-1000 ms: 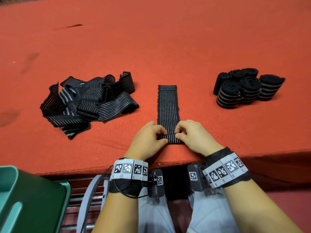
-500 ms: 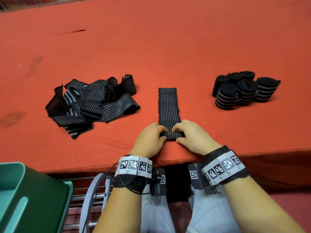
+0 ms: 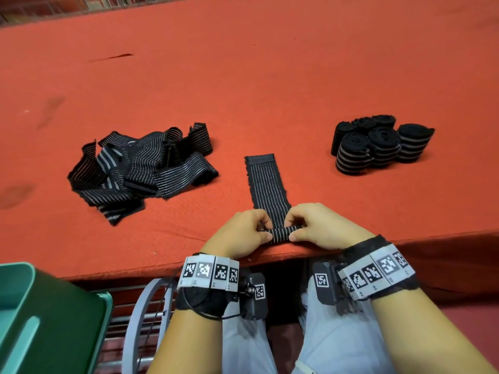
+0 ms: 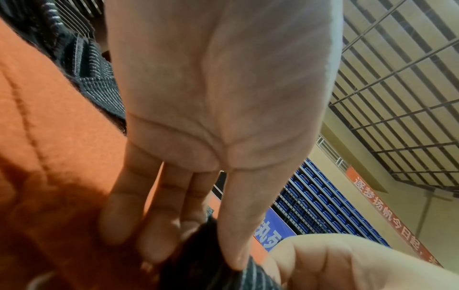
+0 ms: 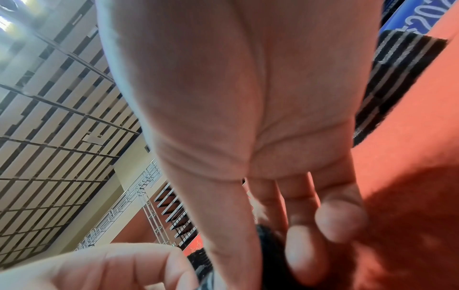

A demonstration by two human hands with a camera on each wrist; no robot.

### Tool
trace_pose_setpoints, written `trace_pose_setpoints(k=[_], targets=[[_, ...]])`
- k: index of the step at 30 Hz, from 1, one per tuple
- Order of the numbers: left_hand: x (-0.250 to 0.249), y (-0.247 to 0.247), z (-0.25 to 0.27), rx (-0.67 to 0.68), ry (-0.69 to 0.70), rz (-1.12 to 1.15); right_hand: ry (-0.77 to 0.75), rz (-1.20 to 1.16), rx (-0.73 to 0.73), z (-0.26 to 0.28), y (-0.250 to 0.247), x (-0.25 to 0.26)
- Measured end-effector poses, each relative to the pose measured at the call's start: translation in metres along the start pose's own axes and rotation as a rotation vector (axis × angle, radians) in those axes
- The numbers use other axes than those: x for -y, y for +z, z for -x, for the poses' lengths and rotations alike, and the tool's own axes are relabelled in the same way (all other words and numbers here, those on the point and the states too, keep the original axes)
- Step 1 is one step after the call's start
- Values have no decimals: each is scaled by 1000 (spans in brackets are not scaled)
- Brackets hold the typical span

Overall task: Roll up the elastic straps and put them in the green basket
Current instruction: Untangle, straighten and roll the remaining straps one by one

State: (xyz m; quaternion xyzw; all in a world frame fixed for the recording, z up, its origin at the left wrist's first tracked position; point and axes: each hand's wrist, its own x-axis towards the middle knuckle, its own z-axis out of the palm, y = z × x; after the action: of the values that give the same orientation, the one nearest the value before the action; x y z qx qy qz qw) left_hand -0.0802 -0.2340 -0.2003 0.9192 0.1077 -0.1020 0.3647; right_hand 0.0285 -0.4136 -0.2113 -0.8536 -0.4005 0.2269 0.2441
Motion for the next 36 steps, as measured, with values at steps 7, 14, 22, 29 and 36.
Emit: trace_pose_setpoints(k=[7, 14, 22, 29, 36], targets=[[-2, -1, -4, -70, -1, -96, -26, 29, -3, -7, 0, -3], [2, 0, -8, -125, 58, -59, -1, -74, -83, -11, 0, -4], [1, 3, -11, -148, 43, -182, 16, -15, -162, -17, 1, 0], [7, 3, -12, -170, 56, -195, -21, -12, -176, -11, -1, -1], [7, 3, -11, -159, 25, -151, 2, 23, -126, -12, 2, 0]])
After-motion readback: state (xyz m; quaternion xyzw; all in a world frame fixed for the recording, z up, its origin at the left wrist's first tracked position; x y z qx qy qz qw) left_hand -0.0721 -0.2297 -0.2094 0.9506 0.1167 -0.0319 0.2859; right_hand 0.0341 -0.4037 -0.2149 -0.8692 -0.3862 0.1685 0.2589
